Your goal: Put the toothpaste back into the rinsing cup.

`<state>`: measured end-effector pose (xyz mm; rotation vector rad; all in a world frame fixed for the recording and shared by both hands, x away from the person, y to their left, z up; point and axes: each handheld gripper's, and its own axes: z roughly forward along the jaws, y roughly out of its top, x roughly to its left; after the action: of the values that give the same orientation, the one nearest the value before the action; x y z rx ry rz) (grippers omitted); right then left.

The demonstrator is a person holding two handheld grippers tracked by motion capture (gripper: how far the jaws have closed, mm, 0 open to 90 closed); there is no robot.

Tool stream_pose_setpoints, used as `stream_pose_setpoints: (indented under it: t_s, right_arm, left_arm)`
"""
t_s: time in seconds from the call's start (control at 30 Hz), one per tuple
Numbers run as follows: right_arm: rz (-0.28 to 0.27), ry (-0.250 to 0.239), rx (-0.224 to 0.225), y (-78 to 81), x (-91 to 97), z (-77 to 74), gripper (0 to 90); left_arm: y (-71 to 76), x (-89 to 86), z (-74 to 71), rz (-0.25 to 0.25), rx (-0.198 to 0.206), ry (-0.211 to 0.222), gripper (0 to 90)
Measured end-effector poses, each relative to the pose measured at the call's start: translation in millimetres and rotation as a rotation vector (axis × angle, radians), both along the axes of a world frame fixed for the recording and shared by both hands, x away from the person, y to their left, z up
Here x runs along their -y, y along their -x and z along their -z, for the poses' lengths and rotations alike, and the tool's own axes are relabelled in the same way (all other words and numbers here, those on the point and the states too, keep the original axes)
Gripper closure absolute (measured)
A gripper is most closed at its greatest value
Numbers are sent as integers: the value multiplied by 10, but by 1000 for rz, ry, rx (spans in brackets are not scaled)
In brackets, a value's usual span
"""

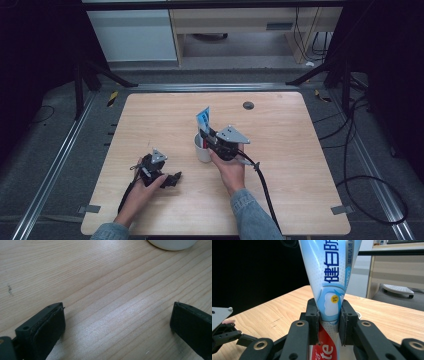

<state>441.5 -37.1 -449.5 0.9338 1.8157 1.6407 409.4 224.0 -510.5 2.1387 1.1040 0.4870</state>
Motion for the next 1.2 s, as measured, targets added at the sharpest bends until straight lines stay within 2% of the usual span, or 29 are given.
stream_pose_setpoints:
  t_s: [0.47,0.7,1.0,1.2]
  right_arm:
    - [-1,5,-5,-12,-3,48,731]
    - [1,-7,-20,-19,-4,80,730]
    - [-3,2,-31,-28,-5,119,730]
    - [3,-21,-42,-32,23,134,729]
  left_arm:
    - [0,0,0,0,0,0,0]
    - [0,0,0,0,0,0,0]
    - [0,0,0,0,0,0,0]
    - [0,0,0,0,0,0,0]
